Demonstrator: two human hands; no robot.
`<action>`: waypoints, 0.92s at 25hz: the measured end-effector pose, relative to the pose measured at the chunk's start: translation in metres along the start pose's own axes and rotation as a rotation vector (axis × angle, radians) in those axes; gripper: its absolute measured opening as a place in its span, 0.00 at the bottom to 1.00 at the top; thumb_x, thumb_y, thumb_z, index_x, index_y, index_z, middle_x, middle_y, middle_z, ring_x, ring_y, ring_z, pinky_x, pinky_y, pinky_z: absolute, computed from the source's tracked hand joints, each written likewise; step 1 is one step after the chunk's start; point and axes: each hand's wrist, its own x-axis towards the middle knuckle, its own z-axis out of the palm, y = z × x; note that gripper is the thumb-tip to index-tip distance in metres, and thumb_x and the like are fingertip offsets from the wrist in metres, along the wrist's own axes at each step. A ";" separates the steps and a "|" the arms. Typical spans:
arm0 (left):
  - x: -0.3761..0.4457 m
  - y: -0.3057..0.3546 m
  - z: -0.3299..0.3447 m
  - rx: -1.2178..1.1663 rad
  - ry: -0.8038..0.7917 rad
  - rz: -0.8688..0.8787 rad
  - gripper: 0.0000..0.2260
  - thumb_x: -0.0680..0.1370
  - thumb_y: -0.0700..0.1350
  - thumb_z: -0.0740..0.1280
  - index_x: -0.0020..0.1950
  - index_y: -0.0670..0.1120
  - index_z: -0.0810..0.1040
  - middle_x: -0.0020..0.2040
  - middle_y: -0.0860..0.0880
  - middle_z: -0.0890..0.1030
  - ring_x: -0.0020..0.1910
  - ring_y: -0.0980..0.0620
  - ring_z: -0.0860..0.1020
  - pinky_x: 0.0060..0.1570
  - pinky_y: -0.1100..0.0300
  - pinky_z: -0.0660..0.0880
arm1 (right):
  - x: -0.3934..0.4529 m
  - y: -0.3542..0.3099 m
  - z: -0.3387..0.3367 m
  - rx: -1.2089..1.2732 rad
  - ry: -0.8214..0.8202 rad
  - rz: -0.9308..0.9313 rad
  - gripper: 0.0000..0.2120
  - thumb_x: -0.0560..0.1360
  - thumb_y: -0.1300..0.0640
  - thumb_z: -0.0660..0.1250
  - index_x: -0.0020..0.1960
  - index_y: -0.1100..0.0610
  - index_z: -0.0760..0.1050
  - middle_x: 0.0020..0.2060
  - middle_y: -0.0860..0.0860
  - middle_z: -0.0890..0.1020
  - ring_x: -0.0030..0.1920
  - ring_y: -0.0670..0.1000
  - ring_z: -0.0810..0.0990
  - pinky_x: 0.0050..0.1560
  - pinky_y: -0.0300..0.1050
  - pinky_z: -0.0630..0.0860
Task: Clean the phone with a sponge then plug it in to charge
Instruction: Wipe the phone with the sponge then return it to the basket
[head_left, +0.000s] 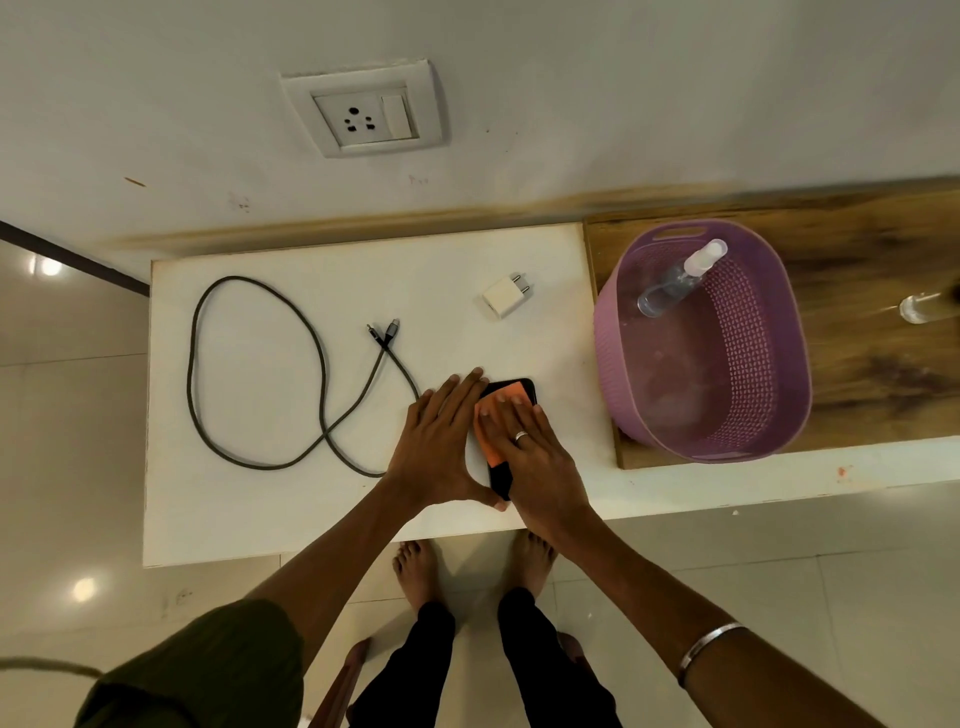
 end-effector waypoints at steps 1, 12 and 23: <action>0.000 0.000 0.000 0.001 -0.001 0.000 0.67 0.53 0.83 0.65 0.82 0.50 0.46 0.83 0.52 0.46 0.82 0.51 0.42 0.78 0.49 0.42 | 0.000 0.000 -0.002 -0.041 0.045 -0.038 0.42 0.70 0.45 0.74 0.75 0.61 0.59 0.72 0.59 0.68 0.73 0.63 0.64 0.73 0.56 0.60; -0.002 0.002 -0.002 0.034 -0.012 -0.010 0.68 0.53 0.83 0.65 0.82 0.50 0.45 0.83 0.52 0.46 0.82 0.48 0.44 0.79 0.45 0.46 | -0.015 0.000 -0.009 -0.038 0.137 0.275 0.38 0.72 0.51 0.73 0.75 0.64 0.61 0.74 0.60 0.65 0.75 0.61 0.61 0.75 0.58 0.59; -0.002 0.003 -0.005 0.111 -0.029 -0.001 0.66 0.56 0.82 0.65 0.82 0.48 0.43 0.83 0.50 0.45 0.82 0.48 0.45 0.80 0.46 0.46 | -0.028 -0.019 0.017 -0.087 0.088 0.012 0.39 0.66 0.58 0.79 0.73 0.60 0.66 0.72 0.57 0.69 0.72 0.59 0.66 0.70 0.57 0.65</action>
